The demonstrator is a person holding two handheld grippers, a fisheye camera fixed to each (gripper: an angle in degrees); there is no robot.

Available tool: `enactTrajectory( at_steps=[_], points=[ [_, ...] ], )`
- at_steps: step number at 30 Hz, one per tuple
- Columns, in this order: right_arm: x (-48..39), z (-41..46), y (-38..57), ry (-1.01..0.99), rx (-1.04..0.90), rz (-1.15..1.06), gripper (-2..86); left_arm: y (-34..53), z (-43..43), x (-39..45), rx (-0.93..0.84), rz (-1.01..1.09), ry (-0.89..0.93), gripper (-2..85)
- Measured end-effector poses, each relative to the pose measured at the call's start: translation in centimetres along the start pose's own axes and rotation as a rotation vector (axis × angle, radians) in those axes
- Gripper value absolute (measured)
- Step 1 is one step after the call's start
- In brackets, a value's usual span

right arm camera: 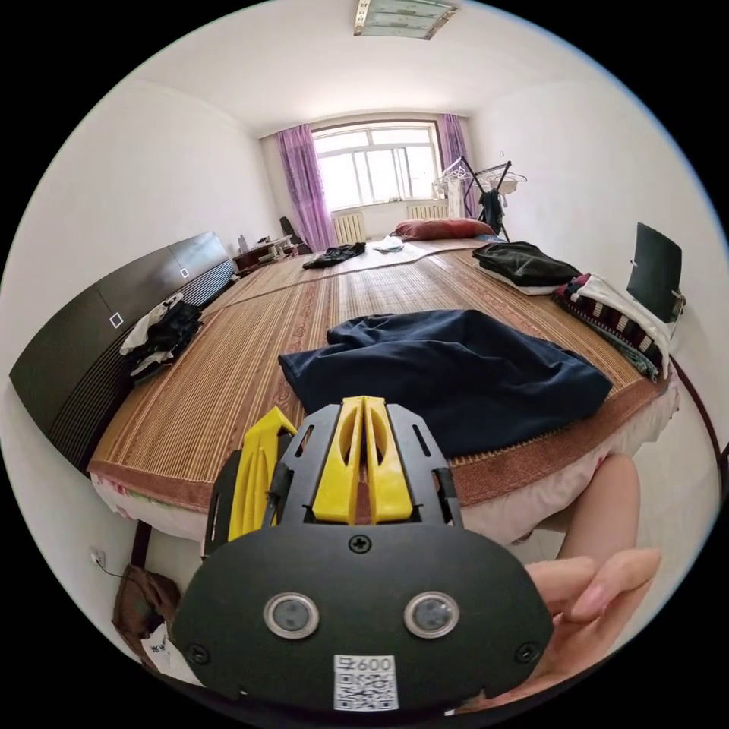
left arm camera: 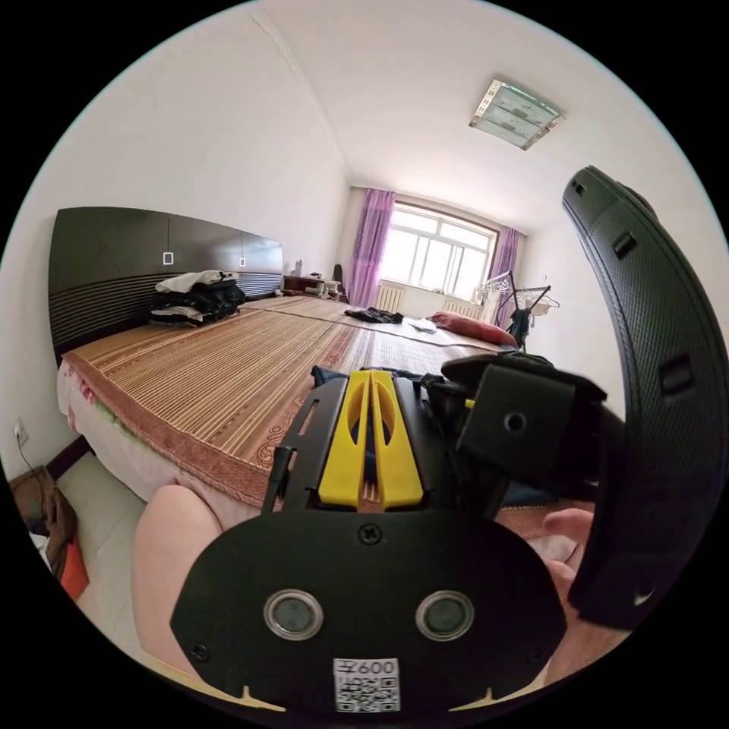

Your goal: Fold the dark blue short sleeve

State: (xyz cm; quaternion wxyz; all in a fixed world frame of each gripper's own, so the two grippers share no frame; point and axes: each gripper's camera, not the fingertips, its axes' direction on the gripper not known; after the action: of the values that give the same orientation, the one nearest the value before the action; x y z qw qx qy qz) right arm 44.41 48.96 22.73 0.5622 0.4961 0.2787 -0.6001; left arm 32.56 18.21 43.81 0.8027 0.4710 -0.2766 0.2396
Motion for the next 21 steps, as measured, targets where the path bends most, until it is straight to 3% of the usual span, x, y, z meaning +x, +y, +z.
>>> enactTrajectory(
  at_steps=[5,8,11,14,17,21],
  points=[
    [2.4,-1.5,2.1,-0.055,0.071,-0.001,-0.9,1.2,-1.5,1.6,0.072,0.025,0.012,0.1],
    [3.0,-1.8,3.2,-0.168,0.091,-0.033,-0.9,2.1,-2.9,2.4,0.137,0.003,-0.092,0.1],
    [5.7,-2.7,5.9,-0.316,0.225,0.044,-0.9,3.8,-4.1,3.3,0.280,0.097,-0.113,0.2],
    [8.0,-2.8,6.9,-0.408,0.209,0.052,-0.8,6.0,-5.3,4.2,0.409,0.177,-0.068,0.3],
    [8.5,-3.1,7.6,-0.240,0.240,-0.061,-0.8,6.4,-4.4,2.8,0.333,0.157,0.146,0.4],
    [9.4,-1.3,8.4,-0.114,0.188,-0.232,-0.8,6.1,-1.2,2.6,0.264,0.303,0.040,0.5]
  ],
)
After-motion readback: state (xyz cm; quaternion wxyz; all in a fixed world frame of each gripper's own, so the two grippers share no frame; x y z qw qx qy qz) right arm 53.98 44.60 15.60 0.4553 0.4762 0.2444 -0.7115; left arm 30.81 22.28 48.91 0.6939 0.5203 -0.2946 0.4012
